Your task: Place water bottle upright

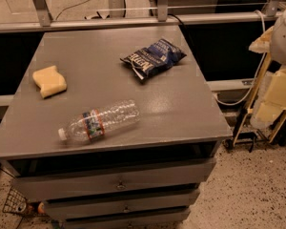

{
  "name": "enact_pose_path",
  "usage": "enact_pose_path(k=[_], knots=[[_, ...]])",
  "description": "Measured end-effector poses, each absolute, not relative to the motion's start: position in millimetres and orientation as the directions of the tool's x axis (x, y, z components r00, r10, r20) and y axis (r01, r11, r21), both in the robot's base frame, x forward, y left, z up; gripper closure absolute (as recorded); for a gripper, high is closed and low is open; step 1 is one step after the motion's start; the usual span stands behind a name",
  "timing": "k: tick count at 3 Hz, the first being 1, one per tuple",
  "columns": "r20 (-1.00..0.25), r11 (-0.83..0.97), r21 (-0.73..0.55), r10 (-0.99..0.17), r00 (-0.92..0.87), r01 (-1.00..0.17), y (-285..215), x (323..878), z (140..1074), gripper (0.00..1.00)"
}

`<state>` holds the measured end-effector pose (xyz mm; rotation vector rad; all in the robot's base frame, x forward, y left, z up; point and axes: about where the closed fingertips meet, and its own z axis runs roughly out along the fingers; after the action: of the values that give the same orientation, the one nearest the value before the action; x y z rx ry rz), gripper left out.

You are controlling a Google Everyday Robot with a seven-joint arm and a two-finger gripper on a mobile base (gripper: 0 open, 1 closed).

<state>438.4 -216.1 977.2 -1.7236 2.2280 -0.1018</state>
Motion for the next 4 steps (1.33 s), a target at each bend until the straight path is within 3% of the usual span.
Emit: enact_pose_path(k=[1, 2, 4], knots=[[-0.209, 0.267, -0.253, -0.954, -0.217, -0.930, -215, 439, 978, 0.00], [-0.214, 0.135, -0.259, -0.974, -0.080, -0.956, -178, 463, 973, 0.00], [-0.256, -0.289, -0.237, -0.902, 0.347, -0.927, -38, 526, 952, 0.00]])
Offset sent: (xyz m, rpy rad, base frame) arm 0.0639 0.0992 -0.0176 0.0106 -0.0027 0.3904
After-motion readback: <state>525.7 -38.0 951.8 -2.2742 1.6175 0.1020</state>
